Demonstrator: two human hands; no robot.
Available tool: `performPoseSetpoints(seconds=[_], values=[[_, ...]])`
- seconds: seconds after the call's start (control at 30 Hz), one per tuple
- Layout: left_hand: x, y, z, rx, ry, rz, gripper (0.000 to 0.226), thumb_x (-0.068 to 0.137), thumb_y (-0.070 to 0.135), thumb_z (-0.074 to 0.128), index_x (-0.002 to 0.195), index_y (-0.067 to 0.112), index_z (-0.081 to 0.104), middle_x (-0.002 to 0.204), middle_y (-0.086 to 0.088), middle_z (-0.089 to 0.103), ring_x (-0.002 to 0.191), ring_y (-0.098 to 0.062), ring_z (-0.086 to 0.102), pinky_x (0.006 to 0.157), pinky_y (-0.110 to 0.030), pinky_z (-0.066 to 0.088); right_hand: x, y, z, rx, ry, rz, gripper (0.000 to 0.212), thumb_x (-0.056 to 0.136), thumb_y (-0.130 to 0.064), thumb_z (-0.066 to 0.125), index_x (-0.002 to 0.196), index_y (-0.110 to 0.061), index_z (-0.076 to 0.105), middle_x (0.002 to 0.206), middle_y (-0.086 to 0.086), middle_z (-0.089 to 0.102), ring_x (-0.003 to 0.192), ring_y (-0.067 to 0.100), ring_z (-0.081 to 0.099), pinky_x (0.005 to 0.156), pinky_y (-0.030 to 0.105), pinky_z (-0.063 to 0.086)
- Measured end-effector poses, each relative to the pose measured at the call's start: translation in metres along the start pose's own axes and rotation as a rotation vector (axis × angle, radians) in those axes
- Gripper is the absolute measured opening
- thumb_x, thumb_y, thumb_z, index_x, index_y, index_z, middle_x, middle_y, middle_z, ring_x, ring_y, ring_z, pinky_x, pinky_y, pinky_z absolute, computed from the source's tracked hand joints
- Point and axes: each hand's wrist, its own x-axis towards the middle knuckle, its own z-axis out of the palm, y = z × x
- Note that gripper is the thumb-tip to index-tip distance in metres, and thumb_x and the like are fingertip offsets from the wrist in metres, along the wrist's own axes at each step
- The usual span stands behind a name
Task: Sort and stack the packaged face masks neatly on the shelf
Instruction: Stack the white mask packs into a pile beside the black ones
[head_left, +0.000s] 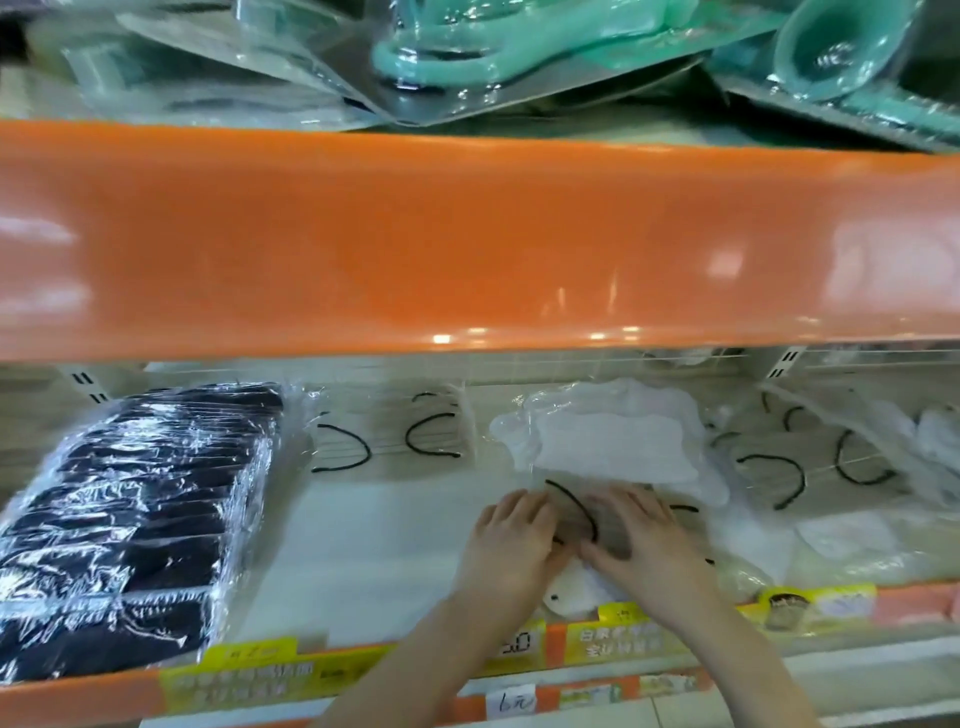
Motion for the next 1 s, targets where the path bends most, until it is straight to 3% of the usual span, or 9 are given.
performPoseSetpoints(seconds=[0.07, 0.17, 0.23, 0.33, 0.4, 0.57, 0.77, 0.87, 1.0], values=[[-0.002, 0.003, 0.003, -0.005, -0.017, -0.001, 0.050, 0.072, 0.060, 0.038, 0.092, 0.028, 0.072, 0.102, 0.012, 0.068, 0.096, -0.012, 0.066, 0.074, -0.021, 0.053, -0.004, 0.006, -0.006, -0.051, -0.117, 0.009, 0.082, 0.063, -0.070, 0.041, 0.135, -0.029, 0.048, 0.136, -0.011, 0.042, 0.129, 0.015, 0.040, 0.103, 0.031, 0.035], [-0.003, 0.002, 0.002, -0.017, -0.009, -0.013, 0.055, 0.070, 0.065, 0.039, 0.096, 0.028, 0.071, 0.106, 0.011, 0.068, 0.099, -0.012, 0.065, 0.077, -0.022, 0.053, -0.006, 0.013, 0.000, -0.088, -0.141, -0.013, 0.076, 0.076, -0.060, 0.062, 0.141, -0.030, 0.038, 0.144, -0.015, 0.032, 0.135, 0.009, 0.029, 0.107, 0.025, 0.026], [-0.004, 0.002, 0.003, -0.032, 0.006, -0.015, 0.053, 0.070, 0.063, 0.041, 0.097, 0.028, 0.070, 0.108, 0.011, 0.067, 0.100, -0.012, 0.064, 0.078, -0.022, 0.052, -0.007, 0.014, 0.005, -0.079, -0.080, 0.012, 0.073, 0.074, -0.050, 0.073, 0.137, -0.025, 0.047, 0.141, -0.009, 0.043, 0.133, 0.015, 0.038, 0.106, 0.030, 0.032], [-0.004, 0.002, 0.004, -0.039, 0.036, -0.008, 0.047, 0.070, 0.058, 0.043, 0.095, 0.029, 0.069, 0.106, 0.010, 0.067, 0.099, -0.012, 0.062, 0.079, -0.022, 0.050, -0.009, 0.017, 0.014, -0.082, 0.029, -0.024, 0.058, 0.065, -0.038, 0.084, 0.116, -0.020, 0.064, 0.122, -0.002, 0.061, 0.113, 0.023, 0.059, 0.090, 0.039, 0.049], [-0.004, 0.001, 0.005, -0.039, 0.062, -0.002, 0.042, 0.070, 0.053, 0.044, 0.091, 0.028, 0.070, 0.102, 0.010, 0.068, 0.097, -0.011, 0.062, 0.080, -0.023, 0.048, -0.013, 0.016, 0.016, -0.075, 0.105, -0.054, 0.046, 0.066, -0.032, 0.081, 0.109, -0.022, 0.067, 0.116, -0.002, 0.064, 0.103, 0.025, 0.064, 0.081, 0.041, 0.053], [-0.007, -0.001, 0.009, -0.117, 0.112, 0.015, 0.025, 0.076, 0.032, 0.048, 0.081, 0.022, 0.070, 0.088, 0.008, 0.070, 0.085, -0.014, 0.066, 0.066, -0.021, 0.055, -0.017, 0.016, 0.014, -0.010, 0.291, -0.070, 0.033, 0.070, -0.035, 0.045, 0.092, -0.025, 0.067, 0.103, -0.009, 0.066, 0.093, 0.019, 0.062, 0.075, 0.036, 0.051], [-0.009, 0.000, 0.006, -0.146, 0.232, 0.067, 0.018, 0.079, 0.026, 0.051, 0.078, 0.018, 0.067, 0.080, 0.008, 0.066, 0.078, -0.011, 0.060, 0.063, -0.021, 0.051, -0.019, 0.018, 0.018, -0.003, 0.374, -0.050, 0.024, 0.062, -0.025, 0.049, 0.083, -0.021, 0.060, 0.085, -0.007, 0.060, 0.081, 0.021, 0.055, 0.068, 0.030, 0.042], [-0.009, 0.003, -0.001, -0.245, 0.278, 0.066, 0.023, 0.083, 0.038, 0.056, 0.085, 0.017, 0.063, 0.088, 0.008, 0.063, 0.085, -0.008, 0.055, 0.069, -0.017, 0.048, -0.020, 0.017, 0.018, 0.064, 0.455, -0.063, 0.019, 0.068, -0.020, 0.049, 0.082, -0.015, 0.061, 0.086, -0.001, 0.057, 0.082, 0.019, 0.045, 0.071, 0.025, 0.033], [-0.013, 0.018, -0.033, -0.649, 0.298, -0.288, 0.047, 0.082, 0.059, 0.050, 0.110, 0.022, 0.056, 0.112, 0.013, 0.053, 0.097, 0.006, 0.051, 0.075, -0.004, 0.041, -0.027, 0.015, 0.017, 0.084, 0.594, -0.103, 0.013, 0.073, -0.006, 0.058, 0.084, -0.011, 0.062, 0.094, 0.002, 0.055, 0.088, 0.020, 0.044, 0.077, 0.029, 0.036]])
